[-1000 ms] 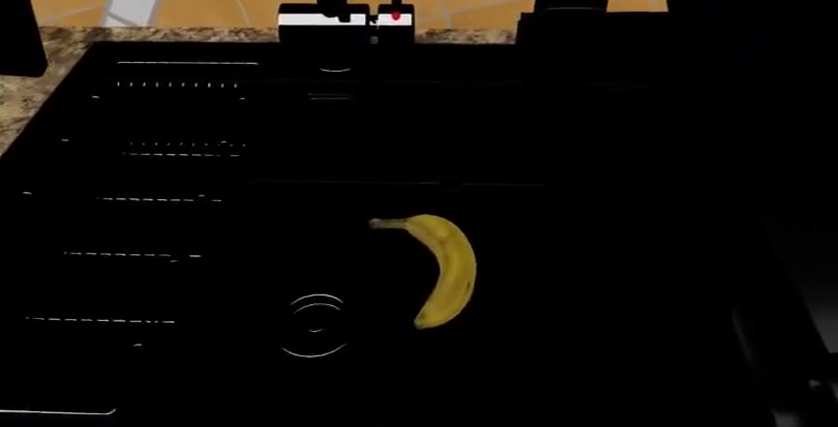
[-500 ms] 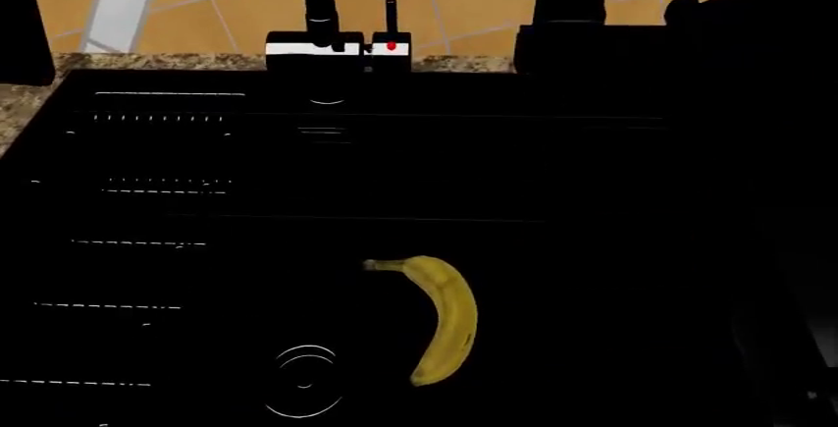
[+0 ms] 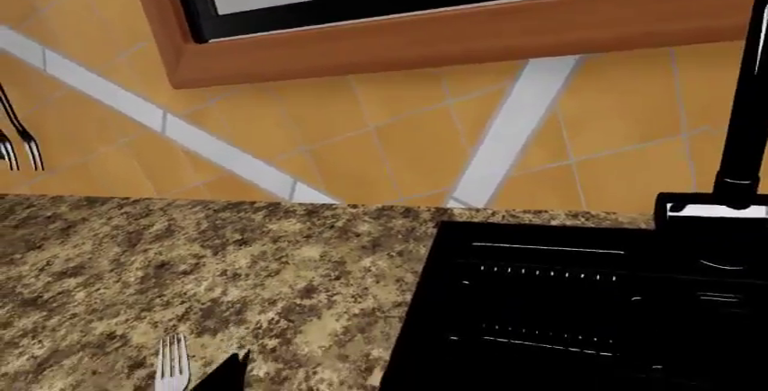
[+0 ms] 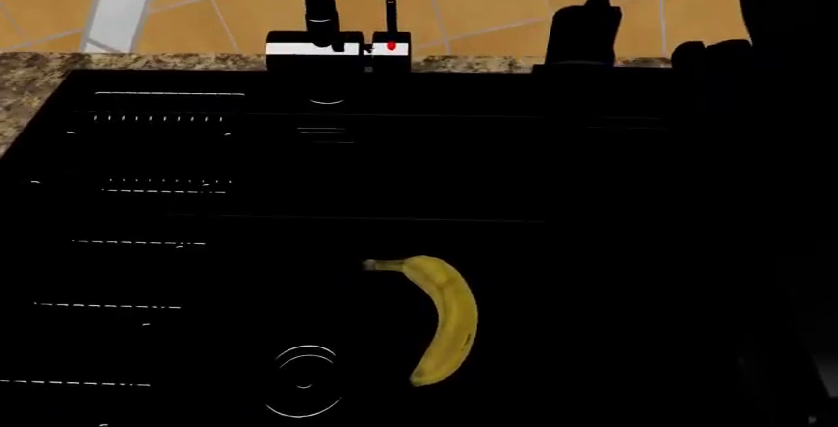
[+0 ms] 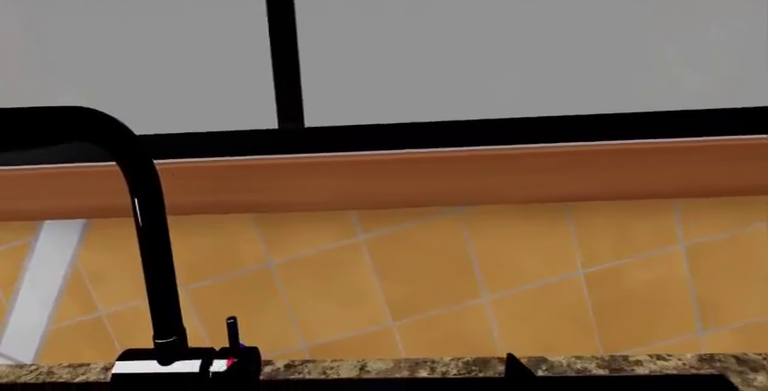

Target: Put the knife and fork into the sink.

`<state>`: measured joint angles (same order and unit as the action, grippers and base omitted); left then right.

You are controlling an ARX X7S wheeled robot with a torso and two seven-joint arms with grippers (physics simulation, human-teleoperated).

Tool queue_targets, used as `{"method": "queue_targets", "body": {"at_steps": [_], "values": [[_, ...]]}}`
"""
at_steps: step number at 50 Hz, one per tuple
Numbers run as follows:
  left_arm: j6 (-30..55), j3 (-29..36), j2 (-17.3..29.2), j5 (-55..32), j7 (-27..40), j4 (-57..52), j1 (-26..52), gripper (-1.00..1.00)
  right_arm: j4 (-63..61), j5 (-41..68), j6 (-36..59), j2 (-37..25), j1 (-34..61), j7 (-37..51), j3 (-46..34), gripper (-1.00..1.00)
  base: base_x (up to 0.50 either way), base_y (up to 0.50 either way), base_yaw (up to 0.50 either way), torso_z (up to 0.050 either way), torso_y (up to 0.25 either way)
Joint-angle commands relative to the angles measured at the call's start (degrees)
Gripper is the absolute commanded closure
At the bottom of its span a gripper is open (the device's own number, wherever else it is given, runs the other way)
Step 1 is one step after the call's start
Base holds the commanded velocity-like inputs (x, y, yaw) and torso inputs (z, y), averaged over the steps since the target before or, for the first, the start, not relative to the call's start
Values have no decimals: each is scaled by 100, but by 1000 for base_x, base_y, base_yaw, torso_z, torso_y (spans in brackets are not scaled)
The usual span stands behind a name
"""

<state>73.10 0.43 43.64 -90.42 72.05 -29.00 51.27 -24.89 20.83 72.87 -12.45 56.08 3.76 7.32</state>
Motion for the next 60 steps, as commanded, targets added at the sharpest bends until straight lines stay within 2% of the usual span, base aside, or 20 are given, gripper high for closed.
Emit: {"method": "queue_targets", "body": {"at_steps": [1,9,17,26,36,44,53,60], "values": [[-1366,332,1292,-2358,1713,-437,-1158,-100,134,18,-283,4,-299,-64,91,-100,0,0,0,0,0],[-1766,-300,1340,-2099,1267,-424,-2280,-100,127,46,-337,28,-420,-73,152,-100,0,0,0,0,0],[-1802,-648,1394,-1662,763,-107,-2656,-100,168,57,-415,26,-525,-73,147,-100,0,0,0,0,0],[-1790,-399,1420,-1564,822,317,-2075,-100,332,39,-559,51,-577,-62,123,-100,0,0,0,0,0],[-1584,-55,1703,-1686,1151,574,-1340,-100,474,56,-648,64,-537,-70,60,-100,0,0,0,0,0],[-1479,121,1760,-1666,1063,831,-983,-100,452,94,-595,48,-527,-41,77,-100,0,0,0,0,0],[-1054,984,1092,-1162,576,1626,-131,-100,537,111,-659,30,-553,-52,53,-100,0,0,0,0,0],[-1045,1138,898,-928,279,2002,36,-100,577,119,-724,7,-614,-54,62,-100,0,0,0,0,0]]}}
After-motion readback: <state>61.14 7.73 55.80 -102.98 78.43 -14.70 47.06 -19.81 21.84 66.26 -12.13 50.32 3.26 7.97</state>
